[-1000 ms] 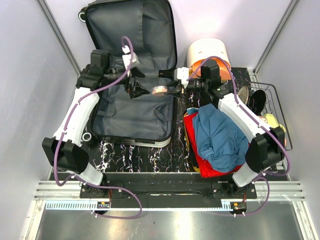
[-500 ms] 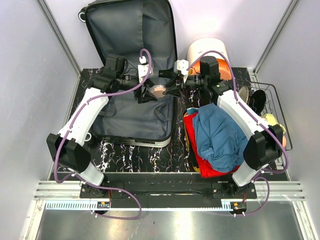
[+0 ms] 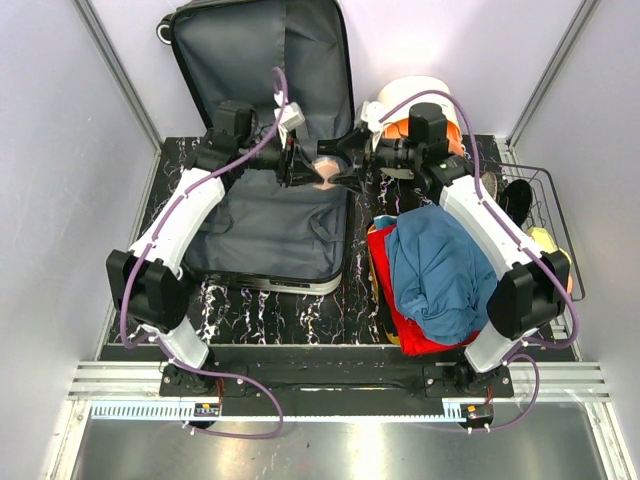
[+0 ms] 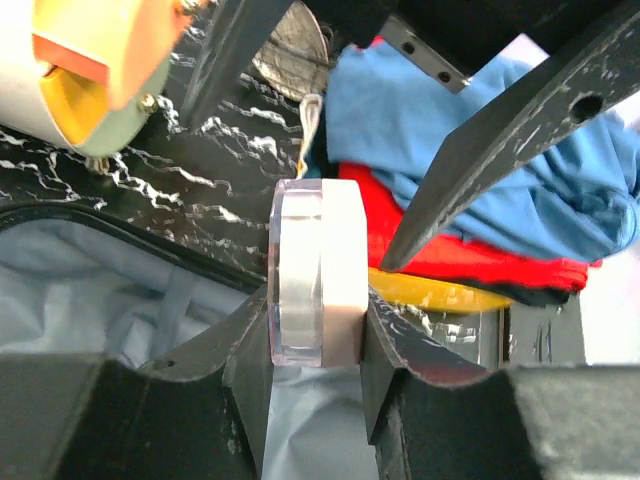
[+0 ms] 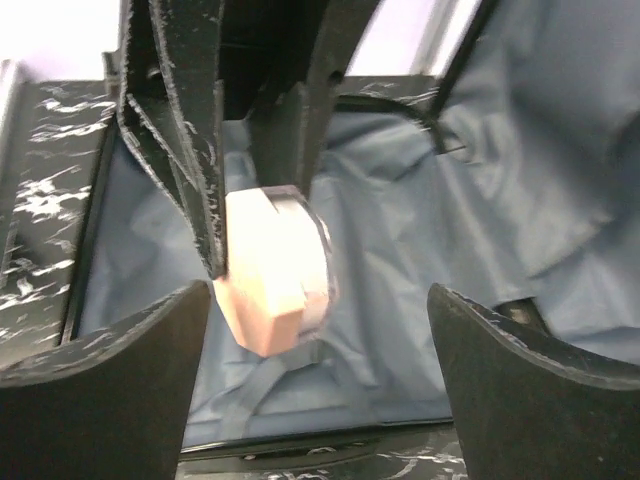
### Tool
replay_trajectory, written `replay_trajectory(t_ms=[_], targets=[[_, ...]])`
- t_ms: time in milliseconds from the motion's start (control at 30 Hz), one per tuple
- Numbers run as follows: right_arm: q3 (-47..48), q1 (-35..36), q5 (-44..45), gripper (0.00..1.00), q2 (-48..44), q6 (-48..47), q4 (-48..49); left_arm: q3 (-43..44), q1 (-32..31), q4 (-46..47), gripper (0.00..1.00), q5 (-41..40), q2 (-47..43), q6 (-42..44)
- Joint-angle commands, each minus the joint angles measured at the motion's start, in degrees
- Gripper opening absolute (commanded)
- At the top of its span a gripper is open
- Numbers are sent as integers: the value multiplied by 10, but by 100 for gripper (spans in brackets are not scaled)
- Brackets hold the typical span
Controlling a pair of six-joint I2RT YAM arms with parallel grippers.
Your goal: Open, take out, and arrange the luggage
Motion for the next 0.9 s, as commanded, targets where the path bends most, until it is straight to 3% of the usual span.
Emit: replay_trajectory(t_ms=[0,33,100,233,333,533,667,867], targets=[[47,-46,74,98,-6,105,110,-60,41,347,0,27,-9,-349],[47,-52,79,99,-7,115,123,-67,47,395,0,16,-6,-458],[40,-59,116,99,-15,112,157,-64,57,465,0,-10,12,-569],[44,-58,162,97,-21,124,177,-79,58,520,0,-55,23,-674],[77,-55,144,97,-12,125,125,-90,56,526,0,-76,24,-700],[68,-27,77,98,-21,25,70,-90,47,524,0,-72,24,-718],[42,-8,53,100,-32,-77,76,-93,37,540,0,-60,20,-715],[18,5,32,100,-36,-159,112,-85,33,536,0,-46,26,-707]])
